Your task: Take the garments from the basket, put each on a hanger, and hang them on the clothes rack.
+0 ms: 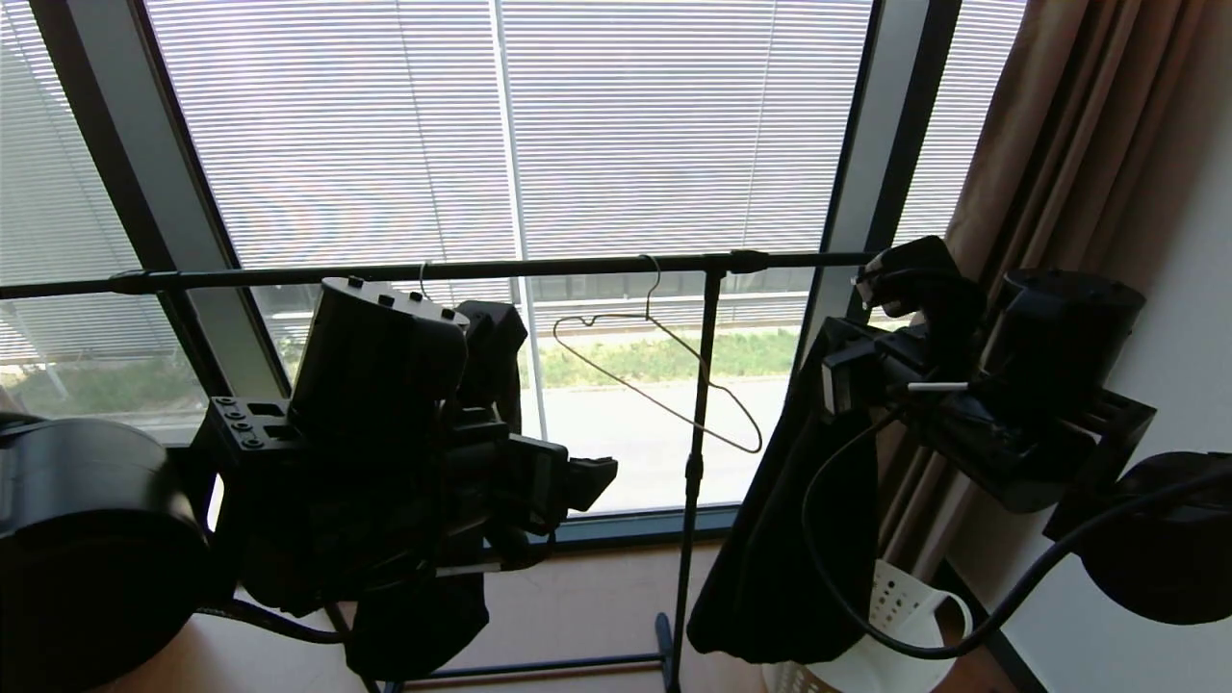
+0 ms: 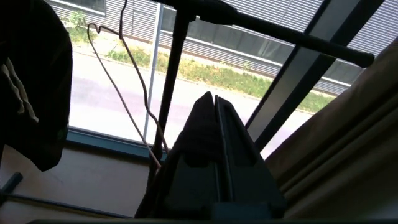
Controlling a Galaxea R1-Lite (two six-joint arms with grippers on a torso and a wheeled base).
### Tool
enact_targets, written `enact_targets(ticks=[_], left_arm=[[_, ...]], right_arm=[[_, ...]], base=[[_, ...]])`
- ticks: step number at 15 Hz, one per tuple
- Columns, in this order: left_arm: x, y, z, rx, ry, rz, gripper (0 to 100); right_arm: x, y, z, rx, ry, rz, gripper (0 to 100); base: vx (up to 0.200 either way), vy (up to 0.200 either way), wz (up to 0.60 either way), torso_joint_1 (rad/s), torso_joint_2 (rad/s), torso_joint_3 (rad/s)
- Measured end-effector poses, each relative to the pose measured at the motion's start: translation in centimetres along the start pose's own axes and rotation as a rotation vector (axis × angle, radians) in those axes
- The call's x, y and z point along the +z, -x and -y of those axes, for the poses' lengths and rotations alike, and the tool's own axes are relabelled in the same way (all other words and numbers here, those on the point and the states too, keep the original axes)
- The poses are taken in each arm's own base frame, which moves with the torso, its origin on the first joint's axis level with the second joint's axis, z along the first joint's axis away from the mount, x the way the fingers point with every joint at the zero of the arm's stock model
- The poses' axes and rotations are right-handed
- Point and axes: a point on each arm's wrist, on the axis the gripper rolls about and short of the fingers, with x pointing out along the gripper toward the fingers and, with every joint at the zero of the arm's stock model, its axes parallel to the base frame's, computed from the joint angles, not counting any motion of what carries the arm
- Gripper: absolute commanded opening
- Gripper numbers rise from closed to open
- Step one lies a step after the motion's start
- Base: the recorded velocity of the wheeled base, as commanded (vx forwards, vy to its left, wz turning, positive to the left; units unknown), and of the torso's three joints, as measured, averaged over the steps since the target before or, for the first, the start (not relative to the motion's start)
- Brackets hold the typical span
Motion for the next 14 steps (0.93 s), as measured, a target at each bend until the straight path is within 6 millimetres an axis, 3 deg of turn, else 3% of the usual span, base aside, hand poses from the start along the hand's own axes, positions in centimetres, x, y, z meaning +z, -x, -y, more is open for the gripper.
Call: enact_targets(ticks=[4,9,14], left_arm=[[-0.2,-0.8,0.1,0.000,-0.005,0.002,100],[-0.3,-1.2,0.3,-0.004,-0.038,0.009,100],[-0.2,-1.3,0.5,-0.012,-0.038,0.023,100]], right_arm=[[-0.6,1.5,1.2,-0.022,0.157,-0.027,0],[-0.8,2.5,2.4,-0.054,0.226,-0.033,0],[-0.7,2.7,3.0,-0.071,0.230,-0.032,0]], base=[[0.000,0.000,0.00,0.000,0.00,0.000],[0.000,0.000,0.00,0.000,0.00,0.000],[0.000,-0.200,0.00,0.004,0.00,0.002]])
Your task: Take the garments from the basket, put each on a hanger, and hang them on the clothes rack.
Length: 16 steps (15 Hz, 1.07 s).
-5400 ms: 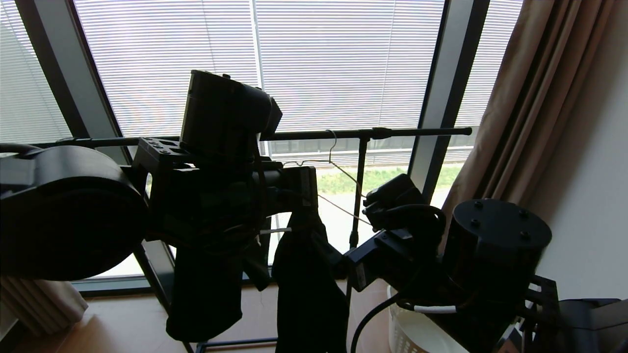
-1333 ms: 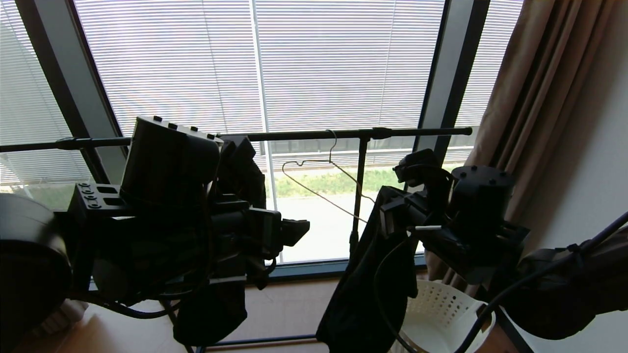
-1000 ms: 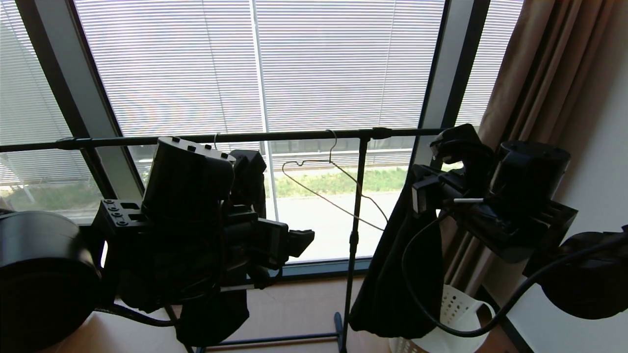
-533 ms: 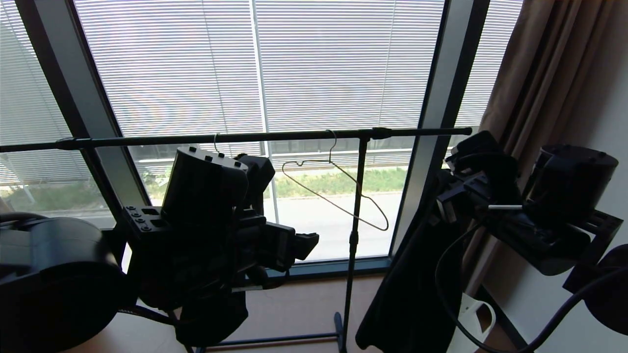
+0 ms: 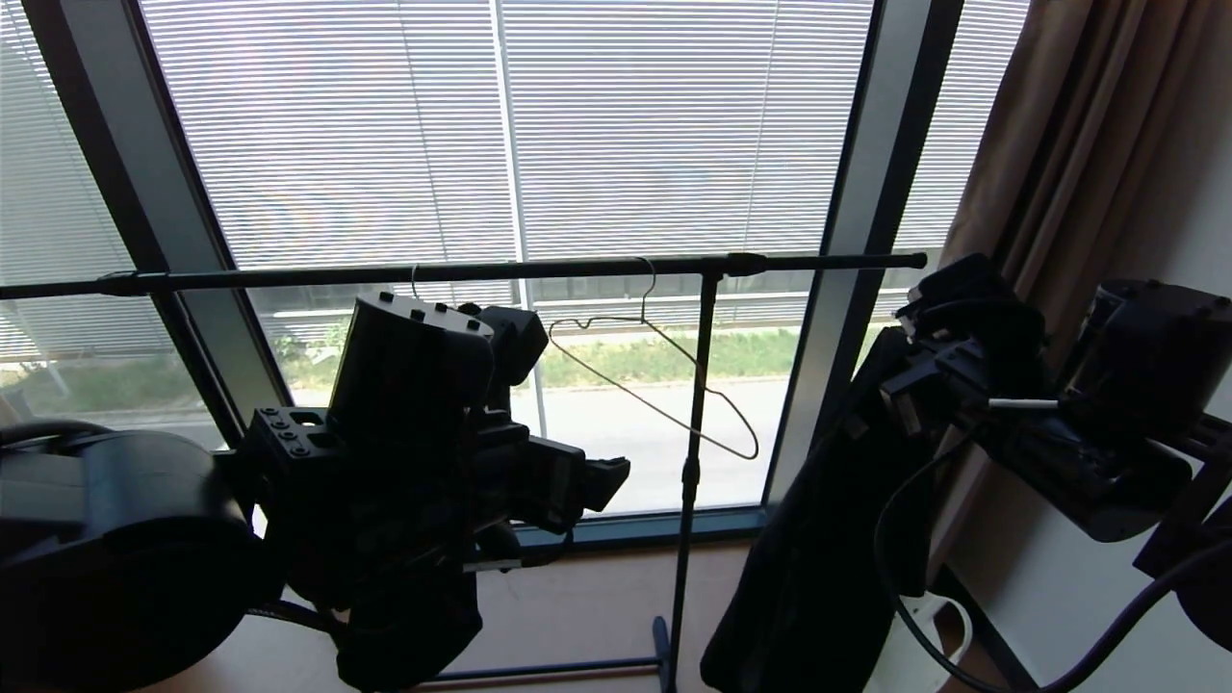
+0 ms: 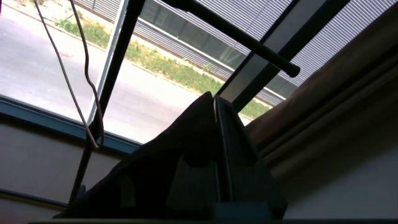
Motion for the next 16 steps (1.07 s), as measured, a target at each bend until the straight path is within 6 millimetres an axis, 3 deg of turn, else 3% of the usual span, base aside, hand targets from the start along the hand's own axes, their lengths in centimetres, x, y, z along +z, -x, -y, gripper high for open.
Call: enact_targets(ticks=[5,13,16], left_arm=[[-0.4,-0.6,0.1,0.002,-0.001,-0.015,100],[-0.6,-2.1,0.2,0.007,0.009,0.016,100],[-0.8,-2.4,0.0,0.013,0.011,0.007,100]], right_arm=[[-0.1,0.0,-0.1,0.001,0.001,-0.003,0],[-0.2,-0.1,-0.1,0.003,0.003,-0.009,0],[-0.3,-0.1,-0.2,0.007,0.005,-0.012,0]], base=[[0.000,-0.200,0.00,0.000,0.01,0.003],[0.000,0.000,0.00,0.000,0.00,0.000],[0.200,0.000,0.00,-0.009,0.00,0.005]])
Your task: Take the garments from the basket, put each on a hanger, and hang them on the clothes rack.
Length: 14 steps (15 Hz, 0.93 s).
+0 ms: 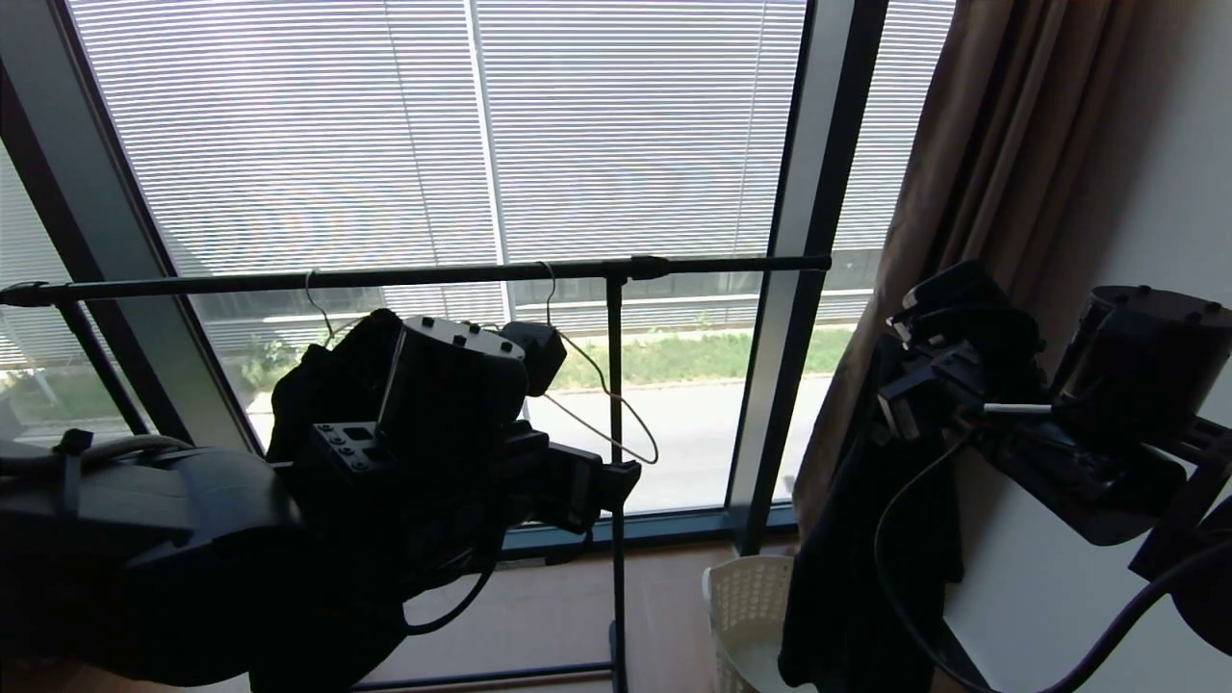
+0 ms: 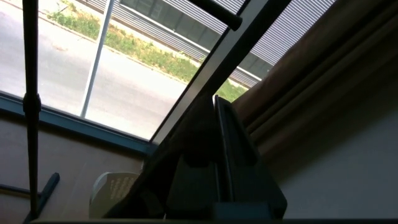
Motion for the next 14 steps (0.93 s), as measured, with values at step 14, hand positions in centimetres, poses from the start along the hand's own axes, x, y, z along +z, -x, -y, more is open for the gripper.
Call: enact_targets(ticks=[14], left_arm=[[1.6,-6.2,-1.2,0.093,0.033,0.040,100]], right_arm=[[-0.3,0.1,-0.3,0.010,0.005,-0.010,0]], base=[[0.014,0.000,0.00,0.000,0.00,0.001]])
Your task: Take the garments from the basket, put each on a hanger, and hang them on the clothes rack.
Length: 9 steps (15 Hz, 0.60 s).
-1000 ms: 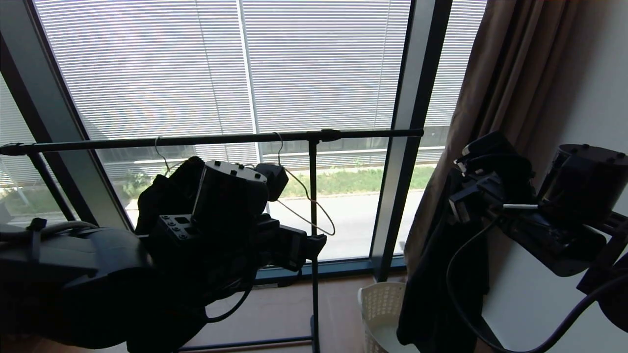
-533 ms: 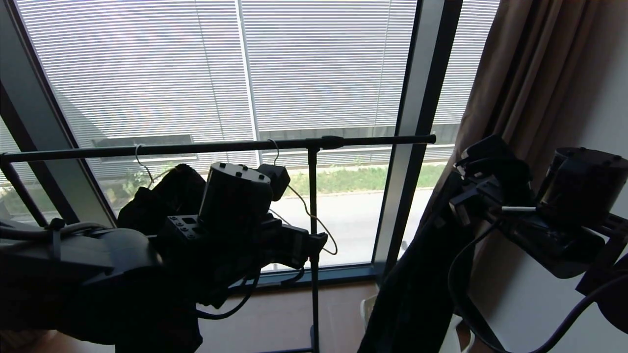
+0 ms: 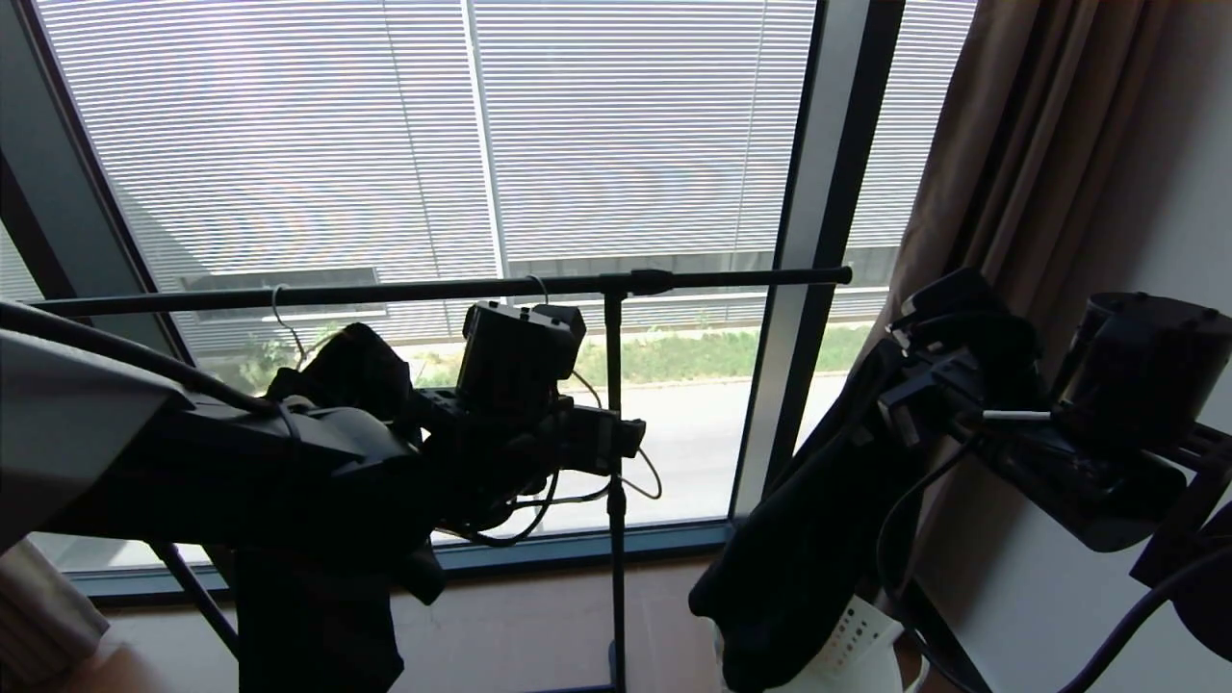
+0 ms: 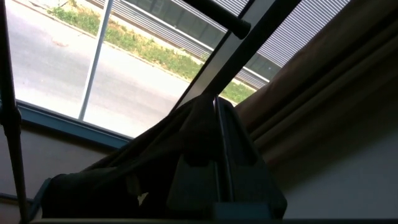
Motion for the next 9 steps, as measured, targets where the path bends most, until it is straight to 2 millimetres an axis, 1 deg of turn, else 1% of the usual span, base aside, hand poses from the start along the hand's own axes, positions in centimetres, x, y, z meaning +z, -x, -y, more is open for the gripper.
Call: enact_targets(ticks=[5,9], left_arm=[[0.5,-4.1,0.0,0.022,0.016,0.015,100],[0.0,-6.7,0.0,0.064,0.015,0.009,100]], right_arm=[[0.0,0.0,-0.1,0.003,0.002,-0.001,0],[-0.2,-0.2,-0.3,0.012,0.005,-0.006,0]], base=[[0.000,0.000,0.00,0.000,0.00,0.000],[0.000,0.000,0.00,0.000,0.00,0.000]])
